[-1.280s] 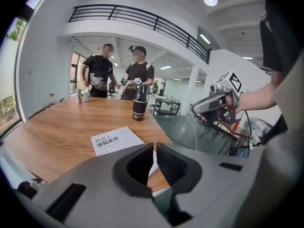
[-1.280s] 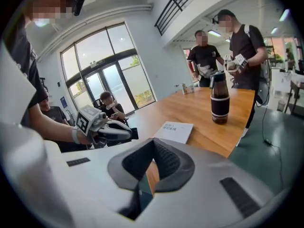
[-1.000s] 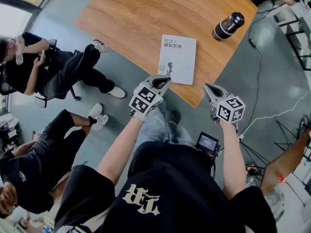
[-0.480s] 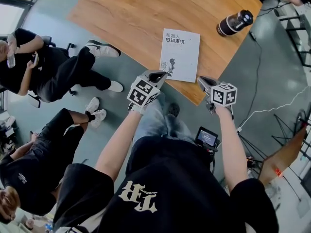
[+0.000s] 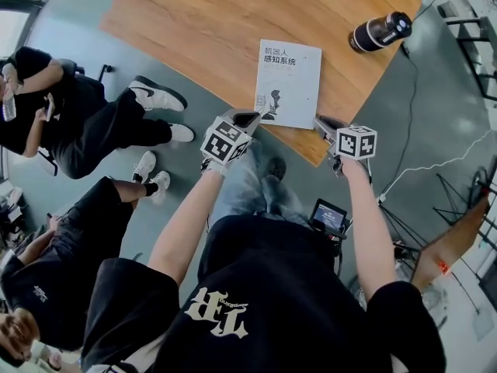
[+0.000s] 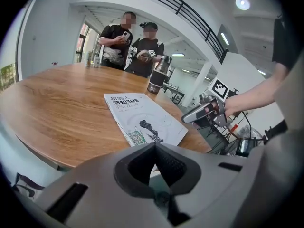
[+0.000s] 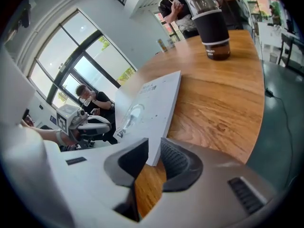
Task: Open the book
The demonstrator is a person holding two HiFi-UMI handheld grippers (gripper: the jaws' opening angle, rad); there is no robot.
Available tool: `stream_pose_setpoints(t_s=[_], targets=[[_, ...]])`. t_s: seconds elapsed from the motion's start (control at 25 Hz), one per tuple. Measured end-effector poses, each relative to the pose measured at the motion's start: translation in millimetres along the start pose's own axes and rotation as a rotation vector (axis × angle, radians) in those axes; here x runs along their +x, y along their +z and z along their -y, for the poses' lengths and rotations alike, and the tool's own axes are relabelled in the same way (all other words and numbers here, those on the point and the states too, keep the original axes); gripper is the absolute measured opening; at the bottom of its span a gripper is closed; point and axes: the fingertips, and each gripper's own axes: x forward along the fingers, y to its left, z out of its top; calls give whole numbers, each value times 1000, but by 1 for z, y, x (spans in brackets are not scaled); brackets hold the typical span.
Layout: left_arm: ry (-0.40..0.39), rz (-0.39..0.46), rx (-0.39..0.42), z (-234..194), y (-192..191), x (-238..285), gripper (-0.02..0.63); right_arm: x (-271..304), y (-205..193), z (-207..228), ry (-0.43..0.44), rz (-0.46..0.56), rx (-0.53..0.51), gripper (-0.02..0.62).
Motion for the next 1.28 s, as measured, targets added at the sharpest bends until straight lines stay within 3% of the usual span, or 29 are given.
stream_pose_setpoints(t_s=[0.72, 1.28], targets=[[-40, -82, 28, -9, -13, 18, 8, 16, -7, 5, 44, -5, 131, 52], [-27, -68, 6, -10, -10, 20, 8, 5, 2, -4, 77, 7, 124, 35]])
